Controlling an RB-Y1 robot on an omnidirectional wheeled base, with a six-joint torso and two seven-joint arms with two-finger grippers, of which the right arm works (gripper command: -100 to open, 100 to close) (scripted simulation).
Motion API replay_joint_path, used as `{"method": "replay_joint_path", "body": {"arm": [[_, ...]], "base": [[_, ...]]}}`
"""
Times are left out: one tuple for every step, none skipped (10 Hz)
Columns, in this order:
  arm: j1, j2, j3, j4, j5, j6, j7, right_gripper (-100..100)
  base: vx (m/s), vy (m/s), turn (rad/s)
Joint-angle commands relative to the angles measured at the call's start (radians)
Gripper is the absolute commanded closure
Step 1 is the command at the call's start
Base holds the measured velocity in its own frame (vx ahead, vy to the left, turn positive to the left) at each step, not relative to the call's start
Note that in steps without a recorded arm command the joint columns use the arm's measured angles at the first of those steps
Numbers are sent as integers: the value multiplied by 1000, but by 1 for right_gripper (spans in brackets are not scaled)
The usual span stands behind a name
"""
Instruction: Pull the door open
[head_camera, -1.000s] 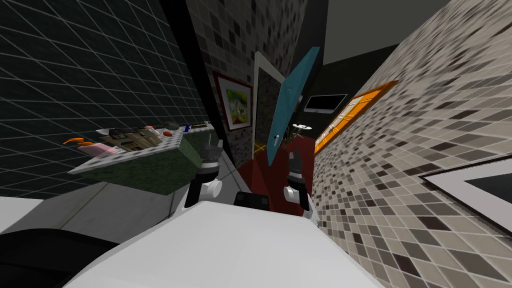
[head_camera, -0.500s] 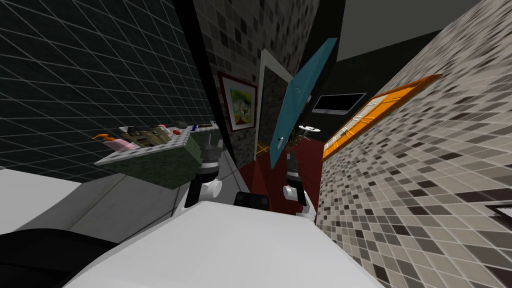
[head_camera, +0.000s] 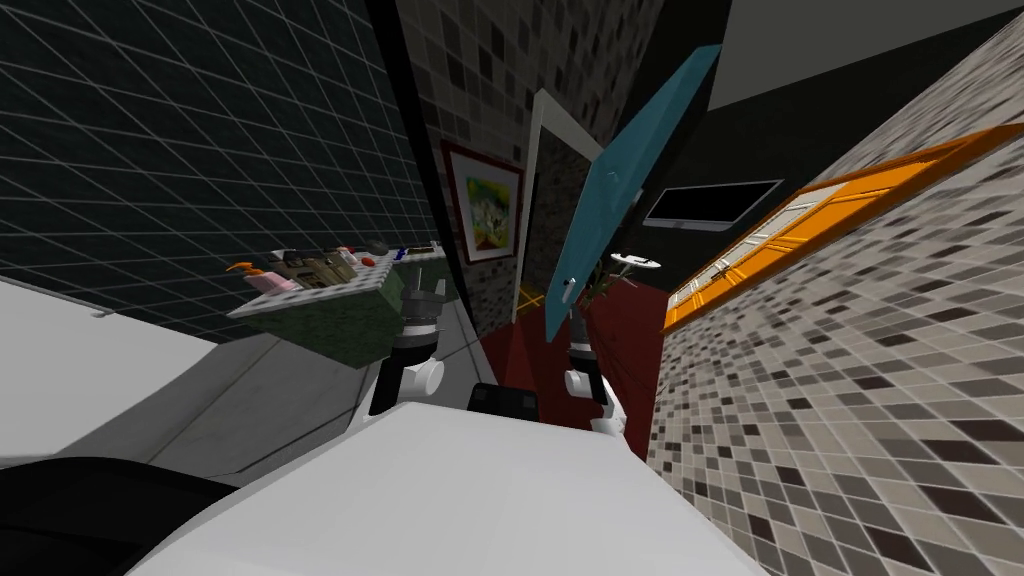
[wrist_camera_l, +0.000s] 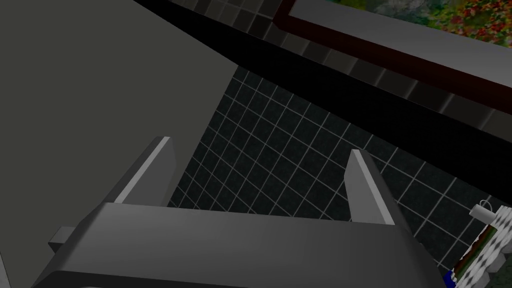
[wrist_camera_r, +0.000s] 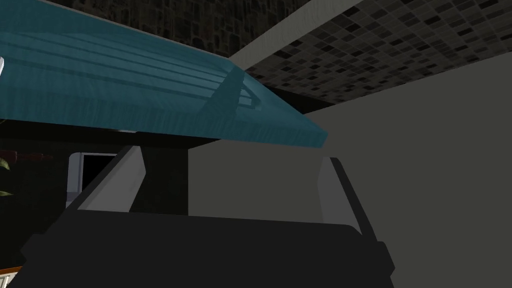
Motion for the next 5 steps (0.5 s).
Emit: {"method": "replay_joint_path", "body": {"arm": [[-21, -14, 4, 47, -4, -10, 18, -100], [-35, -25, 9, 79, -6, -14, 35, -100], [-49, -35, 14, 110, -9, -19, 52, -100], [-64, -46, 19, 138, -12, -23, 69, -100], [-78, -57, 24, 169, -15, -28, 86, -100]], "base": [[60, -27, 101], [68, -43, 179], [80, -45, 181], [84, -55, 192], [80, -58, 213]]}}
